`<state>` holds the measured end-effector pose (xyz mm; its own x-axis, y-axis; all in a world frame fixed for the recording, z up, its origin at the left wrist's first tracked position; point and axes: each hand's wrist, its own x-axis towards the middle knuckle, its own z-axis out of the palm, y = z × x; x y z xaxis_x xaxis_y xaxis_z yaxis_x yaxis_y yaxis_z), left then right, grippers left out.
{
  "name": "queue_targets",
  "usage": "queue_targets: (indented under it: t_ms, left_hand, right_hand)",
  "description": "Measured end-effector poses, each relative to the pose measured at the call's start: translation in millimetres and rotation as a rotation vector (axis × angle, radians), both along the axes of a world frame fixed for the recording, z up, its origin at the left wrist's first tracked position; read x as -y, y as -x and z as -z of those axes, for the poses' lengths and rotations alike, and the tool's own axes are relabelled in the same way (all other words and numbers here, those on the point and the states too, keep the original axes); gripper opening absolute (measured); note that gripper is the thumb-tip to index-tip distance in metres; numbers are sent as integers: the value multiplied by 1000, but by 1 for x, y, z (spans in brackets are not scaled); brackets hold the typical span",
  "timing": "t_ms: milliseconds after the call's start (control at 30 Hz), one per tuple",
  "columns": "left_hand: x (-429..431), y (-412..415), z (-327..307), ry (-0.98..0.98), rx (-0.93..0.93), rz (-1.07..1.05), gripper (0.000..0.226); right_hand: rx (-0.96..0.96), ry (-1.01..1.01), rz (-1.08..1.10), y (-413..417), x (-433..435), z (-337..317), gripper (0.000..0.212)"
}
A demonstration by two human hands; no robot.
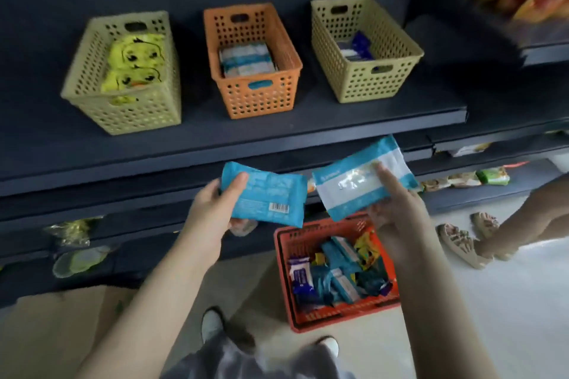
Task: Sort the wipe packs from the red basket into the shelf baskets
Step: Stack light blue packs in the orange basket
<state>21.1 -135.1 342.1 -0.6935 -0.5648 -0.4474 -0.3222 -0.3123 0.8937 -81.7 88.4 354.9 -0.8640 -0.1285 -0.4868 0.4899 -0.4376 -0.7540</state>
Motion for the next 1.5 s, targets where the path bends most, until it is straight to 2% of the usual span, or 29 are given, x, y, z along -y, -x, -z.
queue_targets:
  t_ms: [100,200,333,533,700,900,1033,1133,1233,1300,1400,1500]
  left_hand:
    - [55,-11,-25,60,-49,-5,21]
    - [109,-19,-45,89,-92,14,18]
    - [165,-26,-68,99,-147,35,26]
    - [205,0,-84,29,-218,31,17]
    - [224,52,-94,-1,-207,-63,17]
    - [250,130,-102,24,-265,-142,23]
    - [263,175,-96,-56,-256,-183,20]
    - [272,197,-91,-111,-284,-190,21]
    - [282,210,-85,-182,-306,-182,22]
    - [290,216,-81,-233,-307,-187,22]
    - [299,222,-76,-295,-293,-191,24]
    - [307,229,-73,-314,-228,-199,34]
  right_hand:
    - [-111,-64,34,-7,60,-31,30]
    - [-155,-86,53,-13,111,-49,25]
    - [-198,-22,74,-10,160,-69,22]
    - [-285,-58,31,14,198,-82,21]
    - [-346,-100,33,74,224,-90,19]
    - [-384,-296,-44,180,264,-86,23]
    - [-353,-533,-238,246,303,-67,15]
    - [-265,-637,-346,284,337,-43,12]
    - [-153,-600,-404,304,359,-21,32]
    - [-97,-662,-408,312,366,-11,41]
    - [-85,-804,-399,319,369,-2,30]
    - [-193,-1047,-470,315,364,-6,21]
